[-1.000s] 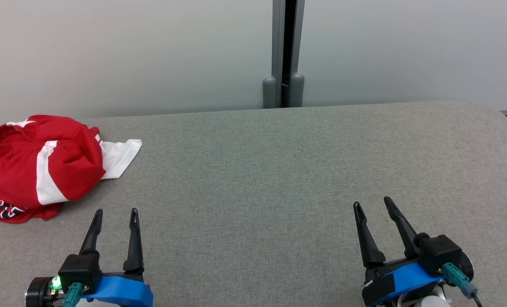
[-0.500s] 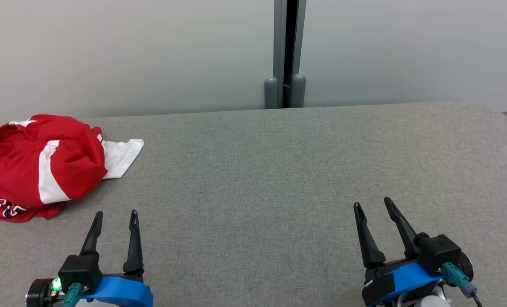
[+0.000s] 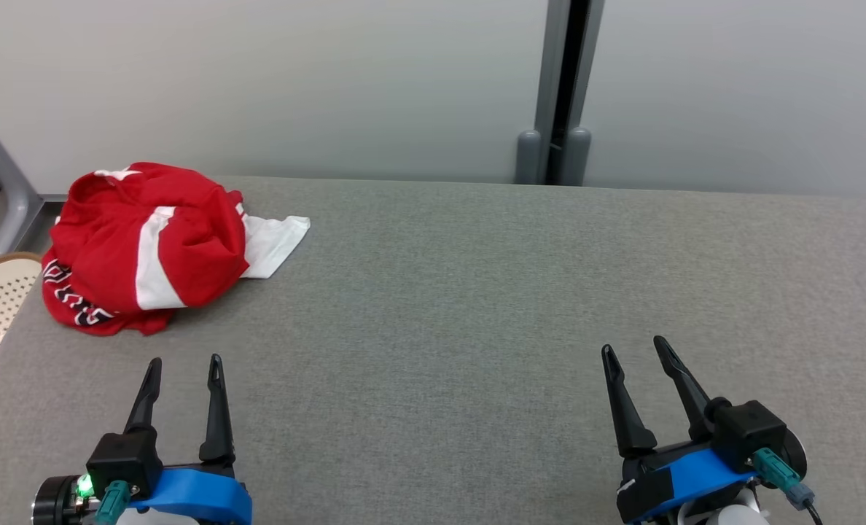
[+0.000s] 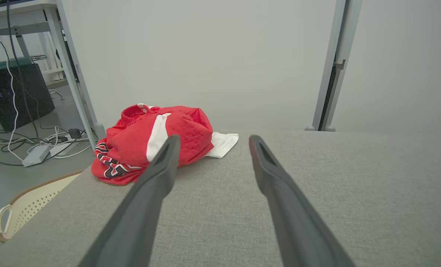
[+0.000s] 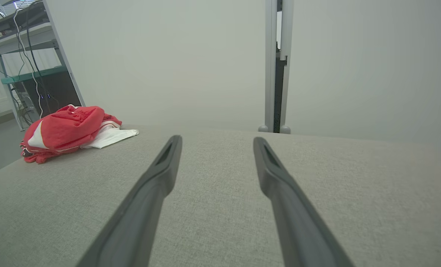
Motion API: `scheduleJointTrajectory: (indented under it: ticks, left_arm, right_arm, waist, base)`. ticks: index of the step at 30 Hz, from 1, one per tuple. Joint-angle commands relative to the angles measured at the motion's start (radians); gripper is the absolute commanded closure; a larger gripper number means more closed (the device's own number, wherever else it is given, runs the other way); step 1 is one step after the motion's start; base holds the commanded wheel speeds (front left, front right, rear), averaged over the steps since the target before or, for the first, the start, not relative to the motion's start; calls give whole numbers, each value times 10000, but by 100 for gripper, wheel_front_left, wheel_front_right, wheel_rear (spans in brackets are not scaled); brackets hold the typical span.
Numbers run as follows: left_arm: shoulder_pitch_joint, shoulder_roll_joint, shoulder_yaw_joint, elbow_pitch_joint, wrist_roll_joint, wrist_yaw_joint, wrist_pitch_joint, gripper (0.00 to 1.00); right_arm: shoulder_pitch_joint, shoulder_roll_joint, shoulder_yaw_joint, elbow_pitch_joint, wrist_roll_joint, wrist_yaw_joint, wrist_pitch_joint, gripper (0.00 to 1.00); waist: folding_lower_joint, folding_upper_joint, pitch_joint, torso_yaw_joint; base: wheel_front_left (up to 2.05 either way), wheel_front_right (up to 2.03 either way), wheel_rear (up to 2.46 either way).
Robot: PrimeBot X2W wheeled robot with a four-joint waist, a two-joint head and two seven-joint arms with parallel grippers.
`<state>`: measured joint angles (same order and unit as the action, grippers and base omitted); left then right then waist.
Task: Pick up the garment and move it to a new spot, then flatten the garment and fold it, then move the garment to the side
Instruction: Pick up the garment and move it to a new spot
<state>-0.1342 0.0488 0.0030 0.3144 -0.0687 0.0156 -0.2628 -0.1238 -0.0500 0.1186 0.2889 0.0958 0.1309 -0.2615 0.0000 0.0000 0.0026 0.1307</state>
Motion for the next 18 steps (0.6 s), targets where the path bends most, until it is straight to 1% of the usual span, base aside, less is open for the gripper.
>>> scheduleJointTrajectory:
  ticks: [1, 18]
  left_arm:
    - [-15, 65, 64, -18, 26, 10, -31, 0]
    - [-63, 57, 326, -84, 6, 75, -30, 0]
  right_arm:
    - [1, -6, 34, -35, 14, -3, -54, 0]
    - [-170, -7, -9, -36, -129, -3, -54, 0]
  waist:
    - [0, 0, 36, 291]
    - [0, 0, 349, 2538]
  base:
    - [0, 0, 0]
    - [0, 0, 0]
